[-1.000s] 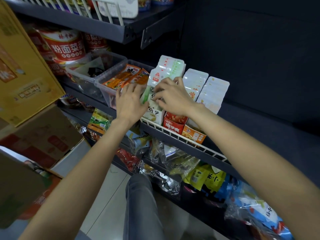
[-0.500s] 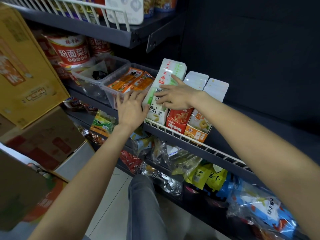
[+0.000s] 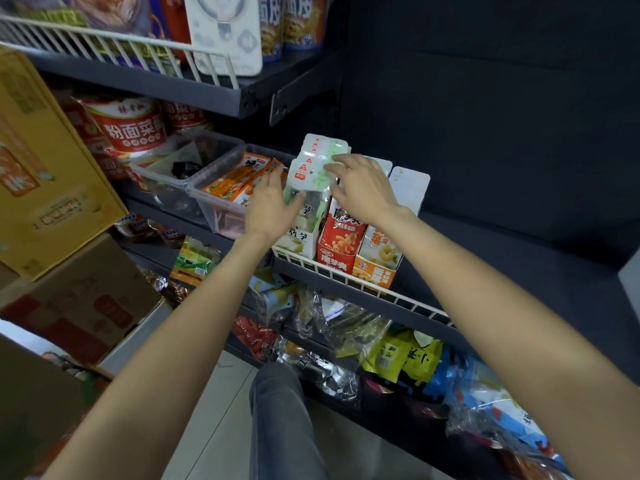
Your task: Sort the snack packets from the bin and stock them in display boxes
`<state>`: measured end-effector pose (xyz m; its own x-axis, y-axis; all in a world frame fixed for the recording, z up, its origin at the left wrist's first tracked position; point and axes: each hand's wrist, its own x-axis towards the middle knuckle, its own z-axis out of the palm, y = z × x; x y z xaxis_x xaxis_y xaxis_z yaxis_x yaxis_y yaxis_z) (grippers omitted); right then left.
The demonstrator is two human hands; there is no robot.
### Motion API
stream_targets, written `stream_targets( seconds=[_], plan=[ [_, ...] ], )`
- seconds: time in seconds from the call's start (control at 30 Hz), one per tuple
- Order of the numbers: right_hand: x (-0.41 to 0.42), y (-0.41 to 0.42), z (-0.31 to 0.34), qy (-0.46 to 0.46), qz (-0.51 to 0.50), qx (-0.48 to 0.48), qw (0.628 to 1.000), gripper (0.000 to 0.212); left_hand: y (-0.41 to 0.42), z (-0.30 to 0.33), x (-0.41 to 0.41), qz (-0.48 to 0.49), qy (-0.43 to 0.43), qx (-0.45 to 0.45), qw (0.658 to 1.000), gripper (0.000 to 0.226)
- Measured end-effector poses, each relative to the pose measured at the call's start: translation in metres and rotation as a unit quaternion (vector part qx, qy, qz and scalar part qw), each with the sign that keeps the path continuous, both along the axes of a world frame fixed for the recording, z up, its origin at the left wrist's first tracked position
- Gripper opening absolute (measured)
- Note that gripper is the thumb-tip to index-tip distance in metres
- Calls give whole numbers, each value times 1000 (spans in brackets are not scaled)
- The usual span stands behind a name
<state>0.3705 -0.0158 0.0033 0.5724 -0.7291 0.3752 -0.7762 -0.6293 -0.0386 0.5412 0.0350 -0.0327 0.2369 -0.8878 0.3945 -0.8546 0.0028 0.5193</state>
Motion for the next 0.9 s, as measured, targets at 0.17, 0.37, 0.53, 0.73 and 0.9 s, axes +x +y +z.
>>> stream_targets(
  seconds=[0.17,0.37,0.53,0.73,0.9],
  plan=[
    [-6,-27,10,-35,-47,71,996,56,-34,14,-16,-36,28,15,999,91],
    [-4,-51,8,-14,-50,109,993,56,-69,15,-31,-12,43,52,998,110],
    [-12,-55,5,-18,-51,115,992,58,-73,2,-30,-33,41,-15,999,98],
    [-12,-50,6,-45,-37,143,988,61,-68,6,-30,-17,-26,50,998,107],
    [-22,-27,17,-185,-38,159,969,56,-48,20,-33,-2,-36,55,998,97]
  ],
)
